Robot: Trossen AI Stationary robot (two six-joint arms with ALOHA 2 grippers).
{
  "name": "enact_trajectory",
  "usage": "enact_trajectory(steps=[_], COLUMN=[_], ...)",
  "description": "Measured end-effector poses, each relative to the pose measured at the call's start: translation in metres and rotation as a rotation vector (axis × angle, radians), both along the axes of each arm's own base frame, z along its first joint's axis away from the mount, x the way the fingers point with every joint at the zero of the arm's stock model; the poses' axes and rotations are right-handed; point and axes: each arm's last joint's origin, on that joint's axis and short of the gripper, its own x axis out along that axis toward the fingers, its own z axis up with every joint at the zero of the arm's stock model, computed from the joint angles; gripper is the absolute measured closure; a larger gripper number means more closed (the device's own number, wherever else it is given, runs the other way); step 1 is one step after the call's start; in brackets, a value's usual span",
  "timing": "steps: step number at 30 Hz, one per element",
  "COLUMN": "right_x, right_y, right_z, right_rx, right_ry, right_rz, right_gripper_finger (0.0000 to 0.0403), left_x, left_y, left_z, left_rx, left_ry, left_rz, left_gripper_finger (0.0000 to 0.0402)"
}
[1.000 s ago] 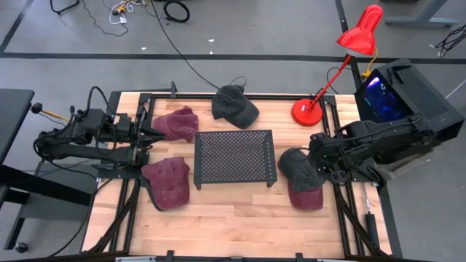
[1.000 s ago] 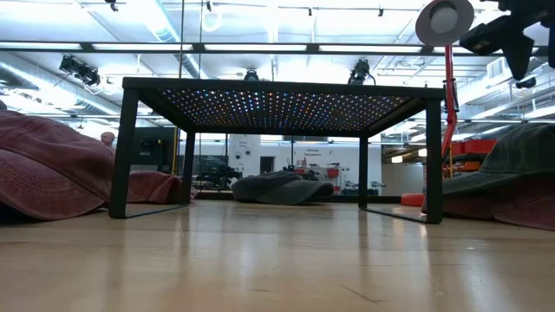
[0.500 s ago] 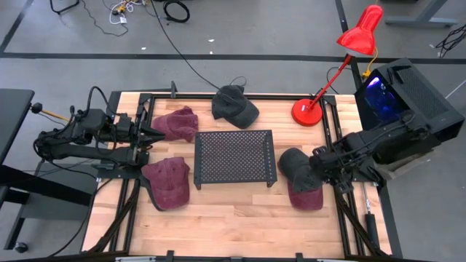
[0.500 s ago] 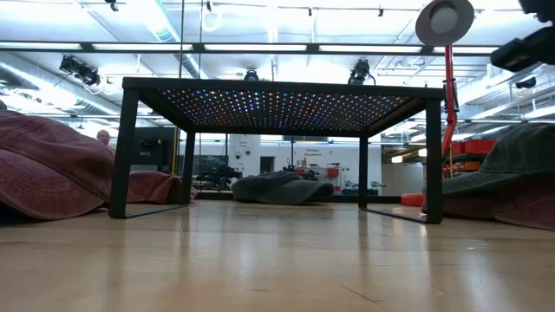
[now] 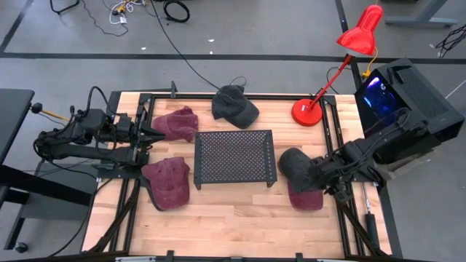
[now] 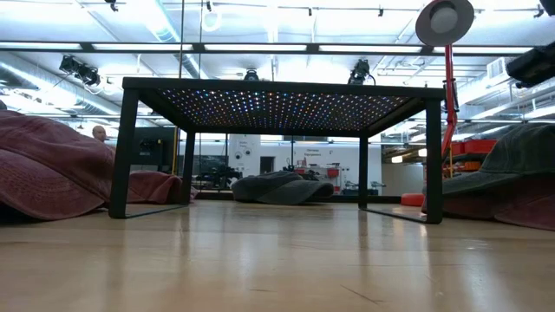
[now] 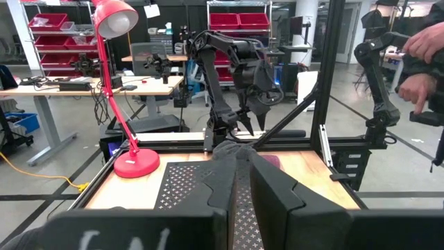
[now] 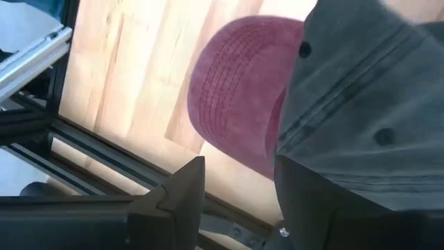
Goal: Pick & Place hat
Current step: Put the bottom right black cap on the shelf
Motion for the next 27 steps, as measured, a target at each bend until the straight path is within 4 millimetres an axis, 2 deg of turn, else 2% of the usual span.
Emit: enact_trajectory(steps=[6, 27], right_x=[-0.002, -0.003], right_y=[0.002, -0.001], right_z=[-0.014, -0.044], right_rx=[-0.009, -0.065], right_ry=[0.016, 0.013], right_rz=[0.001, -0.060], right_gripper_finger=[0.0227, 0.0227], left_x=[0.000, 0.000], left_y=[0.000, 0.000], left_z=[0.000, 0.000], left_rx=[0.000, 0.000], left_ry=[0.000, 0.000], left_rz=[0.000, 0.000], left_gripper_finger=[0.0353, 0.0353])
